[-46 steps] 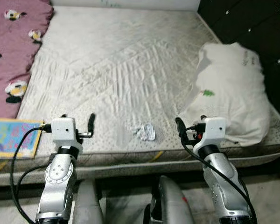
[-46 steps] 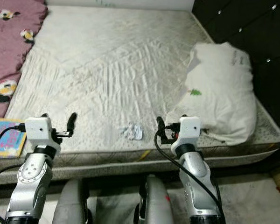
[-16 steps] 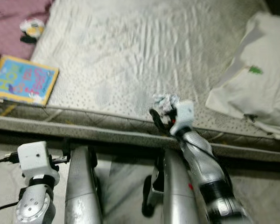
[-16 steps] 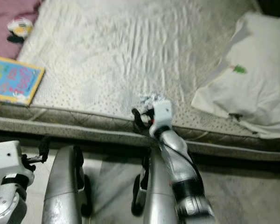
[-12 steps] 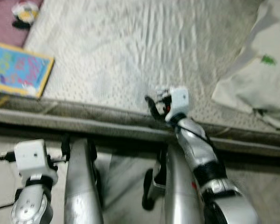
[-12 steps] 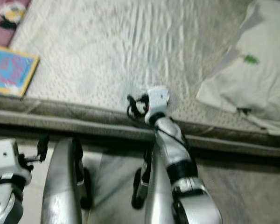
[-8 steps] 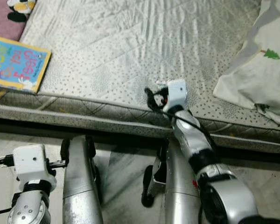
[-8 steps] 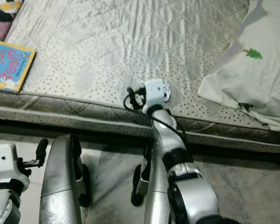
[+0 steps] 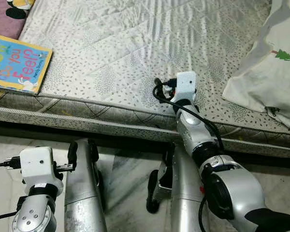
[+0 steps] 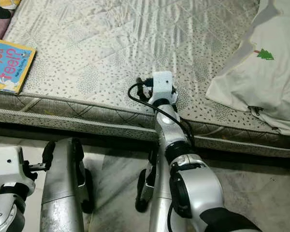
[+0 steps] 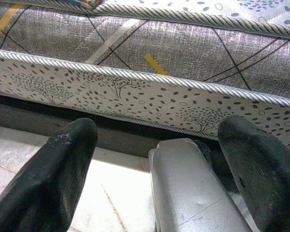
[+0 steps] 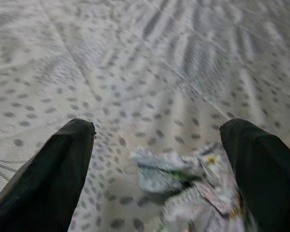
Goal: Clean up the room
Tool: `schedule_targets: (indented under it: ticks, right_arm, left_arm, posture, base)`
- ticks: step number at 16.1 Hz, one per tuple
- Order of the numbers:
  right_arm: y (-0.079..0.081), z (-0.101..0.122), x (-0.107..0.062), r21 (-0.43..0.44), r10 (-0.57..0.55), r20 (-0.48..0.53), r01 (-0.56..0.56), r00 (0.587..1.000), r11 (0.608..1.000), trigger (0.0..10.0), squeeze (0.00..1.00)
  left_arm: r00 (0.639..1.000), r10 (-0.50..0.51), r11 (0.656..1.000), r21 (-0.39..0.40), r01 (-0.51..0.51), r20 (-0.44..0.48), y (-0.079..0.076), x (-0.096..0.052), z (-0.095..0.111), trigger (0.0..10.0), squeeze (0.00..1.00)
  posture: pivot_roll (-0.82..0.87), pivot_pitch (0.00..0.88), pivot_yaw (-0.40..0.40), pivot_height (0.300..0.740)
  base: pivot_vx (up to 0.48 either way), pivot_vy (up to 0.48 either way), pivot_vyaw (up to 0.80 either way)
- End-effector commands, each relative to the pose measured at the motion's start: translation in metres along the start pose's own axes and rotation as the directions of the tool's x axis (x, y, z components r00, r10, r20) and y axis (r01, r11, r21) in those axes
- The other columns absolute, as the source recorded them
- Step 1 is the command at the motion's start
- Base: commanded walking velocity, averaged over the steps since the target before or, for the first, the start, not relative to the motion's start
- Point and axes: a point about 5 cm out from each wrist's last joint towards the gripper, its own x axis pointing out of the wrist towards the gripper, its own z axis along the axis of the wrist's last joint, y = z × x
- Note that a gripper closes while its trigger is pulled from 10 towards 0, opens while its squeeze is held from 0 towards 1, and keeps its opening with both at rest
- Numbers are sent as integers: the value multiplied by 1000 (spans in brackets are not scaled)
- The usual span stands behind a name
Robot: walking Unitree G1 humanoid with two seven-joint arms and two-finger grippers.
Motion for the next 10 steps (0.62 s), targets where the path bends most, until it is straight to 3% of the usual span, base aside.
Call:
schedule_targets:
  ticks: [1, 2, 6, 8, 9, 10]
  right_arm:
    - [-4, -4, -1, -19, -35, -23, 34, 999, 999, 10000, 0]
    - [-9, -13, -3, -104, -83, -76, 75, 994, 992, 10000, 0]
    - [-16, -22, -6, -151, -144, -130, 124, 981, 981, 10000, 0]
    - [-10, -44, -14, -189, -147, -276, 97, 950, 977, 10000, 0]
    - [-7, -50, -16, -159, -133, -310, 87, 941, 983, 0, 0]
    - [-4, -55, -19, -118, -122, -342, 86, 932, 989, 0, 0]
  left_arm:
    - [1000, 5, 1000, 10, -5, -16, 0, -3, -2, 10000, 0]
    - [1000, 1, 1000, 17, -1, -24, -1, -4, -4, 10000, 0]
    - [1000, 2, 1000, 19, -1, -31, 0, -3, -6, 10000, 0]
    - [1000, -1, 1000, 21, 2, -27, -1, 0, -5, 10000, 0]
    - [1000, -2, 1000, 20, 3, -27, -2, 0, -5, 10000, 0]
    - [1000, -5, 1000, 19, 5, -26, -3, 1, -5, 10000, 0]
  posture:
    - [270, 335, -146, 505]
    - [269, 335, -146, 505]
    - [268, 333, -144, 505]
    - [271, 329, -144, 505]
    - [272, 326, -146, 505]
    - [273, 324, -146, 505]
  base:
    - [0, 0, 0]
    - [0, 0, 0]
    - [0, 0, 0]
    - [0, 0, 0]
    - [0, 0, 0]
    - [0, 0, 0]
